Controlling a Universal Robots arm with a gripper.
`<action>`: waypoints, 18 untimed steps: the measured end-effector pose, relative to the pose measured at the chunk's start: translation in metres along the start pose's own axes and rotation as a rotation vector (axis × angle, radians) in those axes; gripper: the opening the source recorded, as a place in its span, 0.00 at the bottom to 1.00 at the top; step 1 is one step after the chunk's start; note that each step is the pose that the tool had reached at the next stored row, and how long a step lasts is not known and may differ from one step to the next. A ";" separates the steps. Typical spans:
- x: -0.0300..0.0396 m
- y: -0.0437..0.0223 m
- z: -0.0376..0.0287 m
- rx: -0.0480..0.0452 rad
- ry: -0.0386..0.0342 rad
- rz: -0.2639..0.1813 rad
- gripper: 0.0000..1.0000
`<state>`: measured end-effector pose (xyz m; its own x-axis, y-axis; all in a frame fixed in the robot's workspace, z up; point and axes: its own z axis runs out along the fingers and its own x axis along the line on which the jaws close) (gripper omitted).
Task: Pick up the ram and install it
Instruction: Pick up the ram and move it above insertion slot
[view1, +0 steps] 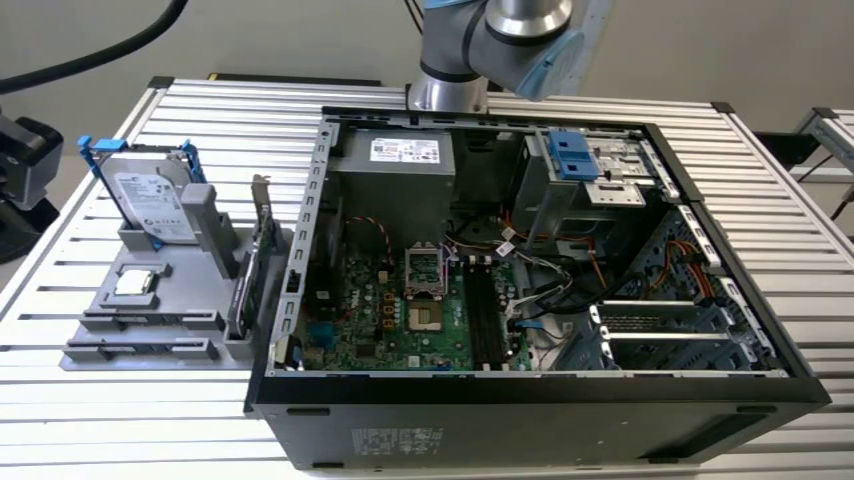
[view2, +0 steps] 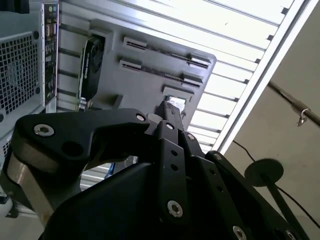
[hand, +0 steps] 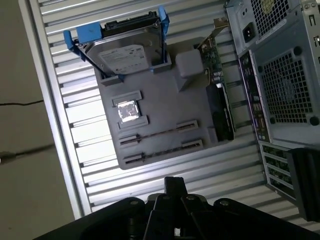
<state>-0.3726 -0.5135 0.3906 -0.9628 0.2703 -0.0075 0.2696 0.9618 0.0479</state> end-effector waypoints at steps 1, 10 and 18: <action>0.0000 0.0000 0.0000 0.0000 -0.0002 0.005 0.00; 0.0000 0.0000 0.0000 0.0003 -0.0021 0.045 0.00; 0.0000 0.0000 0.0000 0.0006 -0.0038 0.080 0.00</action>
<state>-0.3726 -0.5135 0.3906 -0.9381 0.3462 -0.0075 0.3455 0.9372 0.0479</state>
